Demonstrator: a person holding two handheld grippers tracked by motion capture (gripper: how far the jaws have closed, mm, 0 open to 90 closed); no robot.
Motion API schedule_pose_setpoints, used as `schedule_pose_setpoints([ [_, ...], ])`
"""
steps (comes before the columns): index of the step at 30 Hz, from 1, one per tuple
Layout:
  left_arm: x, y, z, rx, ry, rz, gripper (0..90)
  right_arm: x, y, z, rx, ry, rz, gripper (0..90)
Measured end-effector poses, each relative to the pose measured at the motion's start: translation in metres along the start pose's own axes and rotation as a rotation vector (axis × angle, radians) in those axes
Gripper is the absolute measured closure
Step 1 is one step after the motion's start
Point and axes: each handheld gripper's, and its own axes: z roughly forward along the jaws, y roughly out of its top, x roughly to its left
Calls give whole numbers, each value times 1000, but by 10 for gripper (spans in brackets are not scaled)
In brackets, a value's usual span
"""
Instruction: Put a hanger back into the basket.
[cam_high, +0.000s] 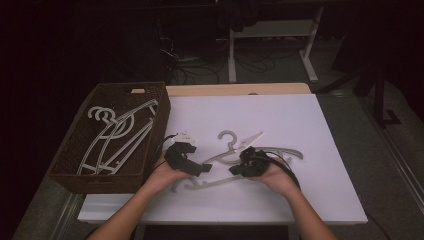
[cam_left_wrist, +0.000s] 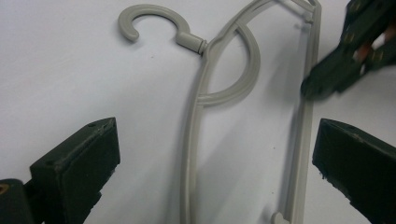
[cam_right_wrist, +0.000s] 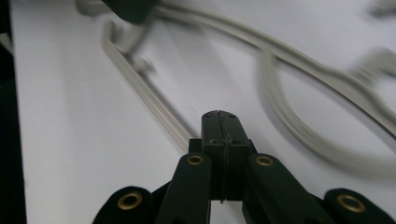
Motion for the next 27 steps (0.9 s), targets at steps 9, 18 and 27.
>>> schedule_pose_setpoints([
  [9,-1,0,1,-1,-5,-4,7,-39,-70,-66,-10,-242,157,893],
  [18,-1,0,4,15,-9,6,7,-65,-91,-85,-24,-335,249,894],
  [27,0,0,3,12,-7,4,8,-69,-92,-82,-13,-341,260,894],
])
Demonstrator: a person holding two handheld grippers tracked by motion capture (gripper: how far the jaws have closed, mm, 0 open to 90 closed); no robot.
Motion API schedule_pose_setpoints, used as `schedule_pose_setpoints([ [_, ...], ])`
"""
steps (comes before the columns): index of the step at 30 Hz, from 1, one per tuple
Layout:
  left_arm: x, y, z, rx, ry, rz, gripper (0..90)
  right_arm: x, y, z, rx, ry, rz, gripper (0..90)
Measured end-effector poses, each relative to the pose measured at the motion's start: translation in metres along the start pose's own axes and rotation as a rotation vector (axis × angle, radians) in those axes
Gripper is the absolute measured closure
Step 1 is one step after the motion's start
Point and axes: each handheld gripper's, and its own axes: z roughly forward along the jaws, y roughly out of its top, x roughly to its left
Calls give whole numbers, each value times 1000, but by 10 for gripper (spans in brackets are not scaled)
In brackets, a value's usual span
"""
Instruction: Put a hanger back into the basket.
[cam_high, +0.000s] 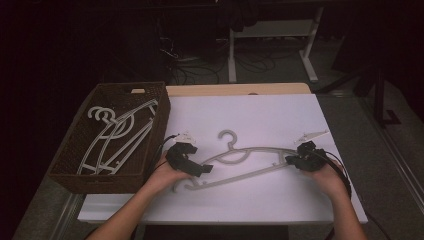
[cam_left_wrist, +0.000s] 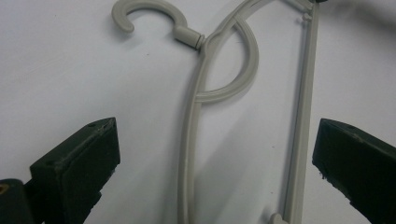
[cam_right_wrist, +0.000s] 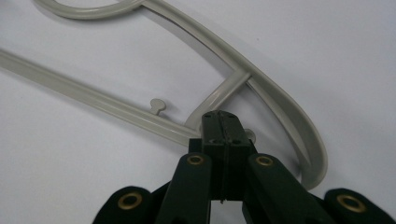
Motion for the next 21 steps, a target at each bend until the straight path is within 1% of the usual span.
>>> schedule_pose_setpoints([
  [3,0,1,4,14,-4,19,15,0,-1,2,15,-2,-3,894],
  [5,-1,3,7,23,-1,35,60,0,-1,2,14,0,1,894],
  [6,-1,4,9,29,0,47,68,0,-1,2,15,0,0,894],
  [10,-3,11,20,66,16,96,141,0,-1,3,16,2,2,894],
  [11,-3,11,20,66,16,96,146,0,-1,3,16,2,2,894],
  [12,-1,16,26,89,24,115,174,0,-2,3,15,2,2,894],
  [14,0,20,31,106,19,129,238,0,-2,3,15,3,4,894],
  [15,0,20,31,106,19,129,254,0,-2,3,15,3,4,894],
  [16,1,23,35,137,24,148,284,-1,-3,4,15,5,7,895],
  [18,1,23,36,144,24,149,333,0,-3,4,15,5,7,895],
  [19,1,22,38,165,24,162,376,0,-3,4,17,4,6,895],
  [21,1,21,39,174,27,167,415,0,-4,4,17,3,1,895],
])
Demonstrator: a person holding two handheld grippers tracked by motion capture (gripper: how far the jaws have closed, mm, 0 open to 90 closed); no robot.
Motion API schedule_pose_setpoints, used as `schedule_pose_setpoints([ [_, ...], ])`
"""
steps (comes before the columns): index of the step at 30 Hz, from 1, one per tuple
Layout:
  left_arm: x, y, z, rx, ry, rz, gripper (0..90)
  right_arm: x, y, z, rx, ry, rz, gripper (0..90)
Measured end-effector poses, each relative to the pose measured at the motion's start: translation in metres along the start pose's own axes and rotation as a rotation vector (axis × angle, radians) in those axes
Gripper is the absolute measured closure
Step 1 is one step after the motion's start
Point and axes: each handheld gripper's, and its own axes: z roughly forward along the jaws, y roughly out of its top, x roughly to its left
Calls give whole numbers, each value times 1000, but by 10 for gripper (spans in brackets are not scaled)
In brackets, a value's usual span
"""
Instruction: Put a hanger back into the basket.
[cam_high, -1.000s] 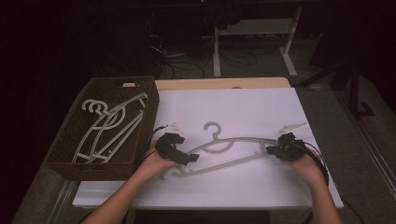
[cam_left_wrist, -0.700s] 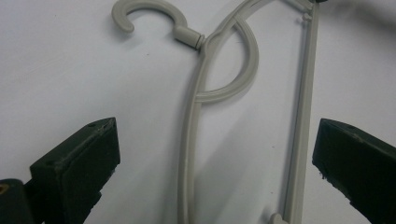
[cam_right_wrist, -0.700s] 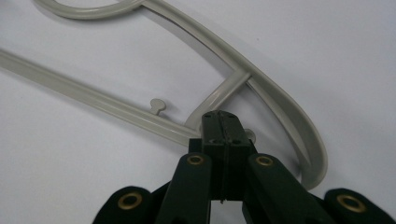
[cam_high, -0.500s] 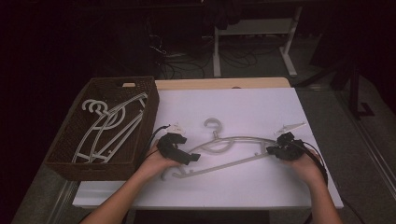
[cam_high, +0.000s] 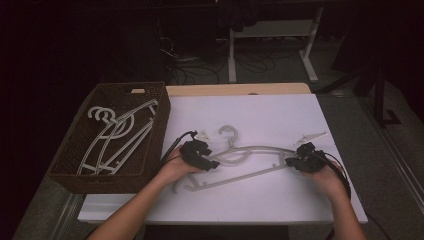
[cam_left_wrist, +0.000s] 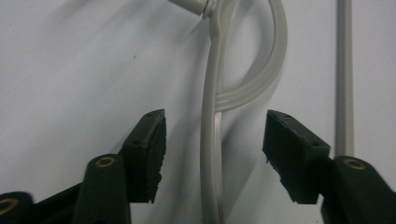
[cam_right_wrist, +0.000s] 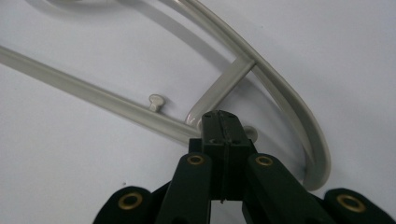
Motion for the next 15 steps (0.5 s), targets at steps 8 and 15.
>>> schedule_pose_setpoints([
  [8,-2,1,4,14,33,37,620,1,0,1,3,-2,0,895],
  [15,-7,5,6,27,59,81,770,0,0,0,4,-1,-2,895],
])
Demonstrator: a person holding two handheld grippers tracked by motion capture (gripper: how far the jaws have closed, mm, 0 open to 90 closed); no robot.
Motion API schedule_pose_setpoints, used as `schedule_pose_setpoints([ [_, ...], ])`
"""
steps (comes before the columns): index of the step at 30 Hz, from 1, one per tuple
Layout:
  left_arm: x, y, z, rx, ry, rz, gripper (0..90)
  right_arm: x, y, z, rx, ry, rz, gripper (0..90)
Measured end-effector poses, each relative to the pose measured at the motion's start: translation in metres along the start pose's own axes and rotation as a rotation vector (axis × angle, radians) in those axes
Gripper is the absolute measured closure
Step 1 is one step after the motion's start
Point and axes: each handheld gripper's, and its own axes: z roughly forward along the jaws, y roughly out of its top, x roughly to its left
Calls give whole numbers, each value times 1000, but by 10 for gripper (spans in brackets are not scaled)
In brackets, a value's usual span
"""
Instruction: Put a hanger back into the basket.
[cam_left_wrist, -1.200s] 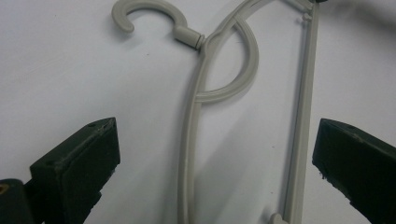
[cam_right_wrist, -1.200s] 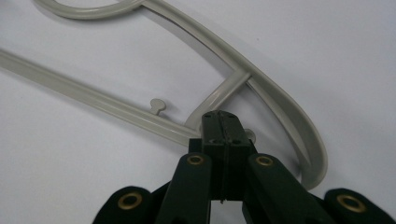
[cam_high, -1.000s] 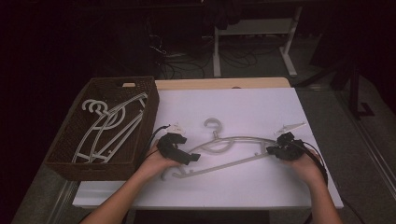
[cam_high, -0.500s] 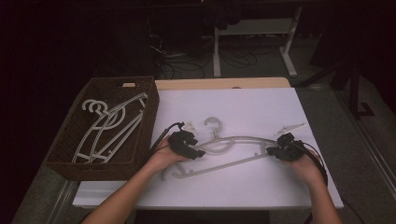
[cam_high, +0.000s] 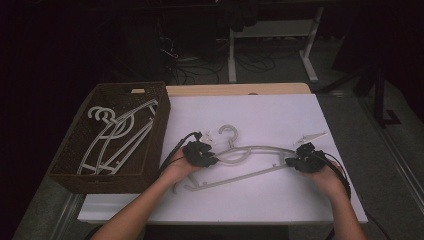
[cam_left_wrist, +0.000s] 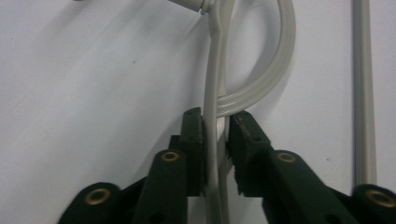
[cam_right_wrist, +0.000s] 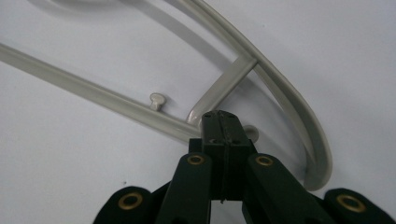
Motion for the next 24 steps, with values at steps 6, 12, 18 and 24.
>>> schedule_pose_setpoints([
  [6,-1,0,-1,4,16,1,815,0,0,-1,-6,6,-1,895],
  [12,0,1,-5,-20,31,-18,817,0,3,-11,-64,43,10,865],
  [18,4,7,-21,-47,57,-71,818,7,3,-24,-131,89,22,645],
  [24,7,23,-44,-75,84,-120,818,11,-5,-28,-137,88,22,322],
])
